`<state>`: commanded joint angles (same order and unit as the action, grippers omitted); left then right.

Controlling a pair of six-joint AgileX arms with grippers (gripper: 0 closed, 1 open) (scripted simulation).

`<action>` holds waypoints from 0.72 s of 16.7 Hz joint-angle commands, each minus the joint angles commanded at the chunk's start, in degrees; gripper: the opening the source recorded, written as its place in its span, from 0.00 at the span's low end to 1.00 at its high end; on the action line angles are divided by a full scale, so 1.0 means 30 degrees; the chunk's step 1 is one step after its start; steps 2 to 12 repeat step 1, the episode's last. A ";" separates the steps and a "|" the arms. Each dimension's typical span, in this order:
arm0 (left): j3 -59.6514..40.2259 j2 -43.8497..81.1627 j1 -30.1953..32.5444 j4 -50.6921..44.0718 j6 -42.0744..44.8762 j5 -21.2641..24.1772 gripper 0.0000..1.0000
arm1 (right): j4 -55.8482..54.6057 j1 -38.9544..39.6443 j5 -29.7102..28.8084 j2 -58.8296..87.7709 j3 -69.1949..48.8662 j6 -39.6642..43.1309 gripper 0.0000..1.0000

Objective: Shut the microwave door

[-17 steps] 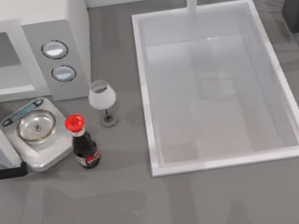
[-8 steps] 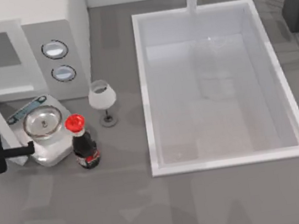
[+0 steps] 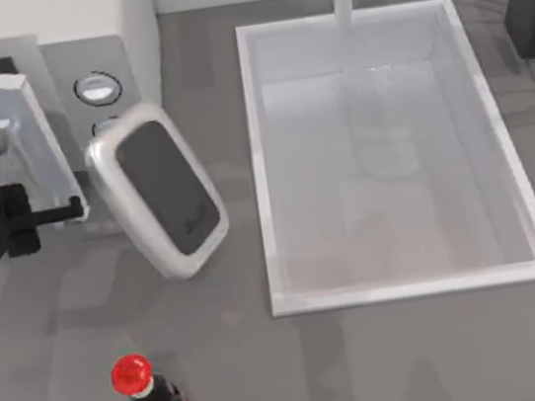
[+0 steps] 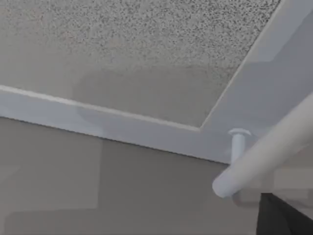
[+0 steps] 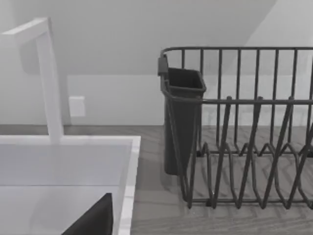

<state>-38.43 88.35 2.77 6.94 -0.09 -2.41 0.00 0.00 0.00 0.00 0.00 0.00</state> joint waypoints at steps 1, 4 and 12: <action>-0.0011 0.0014 0.0000 0.0009 0.0001 0.0001 0.00 | 0.0000 0.0000 0.0000 0.0000 0.0000 0.0000 1.00; -0.0011 0.0014 0.0000 0.0009 0.0001 0.0001 0.00 | 0.0000 0.0000 0.0000 0.0000 0.0000 0.0000 1.00; -0.0011 0.0014 0.0000 0.0009 0.0001 0.0001 0.00 | 0.0000 0.0000 0.0000 0.0000 0.0000 0.0000 1.00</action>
